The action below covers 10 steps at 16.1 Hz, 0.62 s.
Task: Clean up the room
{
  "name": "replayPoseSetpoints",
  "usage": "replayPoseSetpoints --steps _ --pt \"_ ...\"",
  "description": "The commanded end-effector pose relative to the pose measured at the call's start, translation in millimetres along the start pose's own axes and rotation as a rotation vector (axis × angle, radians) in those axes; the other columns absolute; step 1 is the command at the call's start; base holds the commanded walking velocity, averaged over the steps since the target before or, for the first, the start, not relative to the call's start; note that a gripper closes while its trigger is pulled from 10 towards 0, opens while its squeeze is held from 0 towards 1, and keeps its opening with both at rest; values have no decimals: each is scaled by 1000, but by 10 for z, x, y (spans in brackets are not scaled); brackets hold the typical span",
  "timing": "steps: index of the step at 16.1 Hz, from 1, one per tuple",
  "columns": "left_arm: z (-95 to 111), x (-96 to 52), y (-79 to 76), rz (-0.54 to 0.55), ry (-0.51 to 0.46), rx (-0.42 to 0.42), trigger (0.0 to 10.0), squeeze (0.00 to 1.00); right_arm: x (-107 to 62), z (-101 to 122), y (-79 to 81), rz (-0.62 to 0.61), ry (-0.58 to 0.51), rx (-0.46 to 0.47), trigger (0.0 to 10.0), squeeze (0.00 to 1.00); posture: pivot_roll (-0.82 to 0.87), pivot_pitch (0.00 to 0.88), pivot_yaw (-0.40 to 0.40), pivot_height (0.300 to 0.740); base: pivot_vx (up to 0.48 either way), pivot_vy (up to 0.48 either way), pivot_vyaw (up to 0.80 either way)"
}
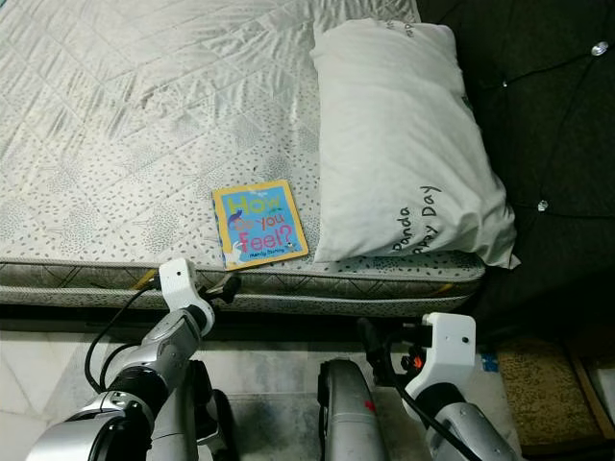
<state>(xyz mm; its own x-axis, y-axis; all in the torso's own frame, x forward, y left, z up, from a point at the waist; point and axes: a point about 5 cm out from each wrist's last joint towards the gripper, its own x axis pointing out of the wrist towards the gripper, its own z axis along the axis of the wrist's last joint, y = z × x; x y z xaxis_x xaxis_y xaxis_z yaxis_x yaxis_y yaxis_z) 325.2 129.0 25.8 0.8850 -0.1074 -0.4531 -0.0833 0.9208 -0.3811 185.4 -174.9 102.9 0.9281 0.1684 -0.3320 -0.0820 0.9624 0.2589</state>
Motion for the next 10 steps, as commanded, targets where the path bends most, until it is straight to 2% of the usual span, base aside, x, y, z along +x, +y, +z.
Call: replayPoseSetpoints --steps 1,10 --pt "-122 -25 48 13 38 -12 10000 0 -41 -18 -24 -15 17 5 10000 0 -315 337 -48 628 0 0 0" --pt "-40 -8 58 24 9 -12 10000 0 -29 -17 -5 -9 15 15 10000 0 -313 341 -44 628 0 0 0"
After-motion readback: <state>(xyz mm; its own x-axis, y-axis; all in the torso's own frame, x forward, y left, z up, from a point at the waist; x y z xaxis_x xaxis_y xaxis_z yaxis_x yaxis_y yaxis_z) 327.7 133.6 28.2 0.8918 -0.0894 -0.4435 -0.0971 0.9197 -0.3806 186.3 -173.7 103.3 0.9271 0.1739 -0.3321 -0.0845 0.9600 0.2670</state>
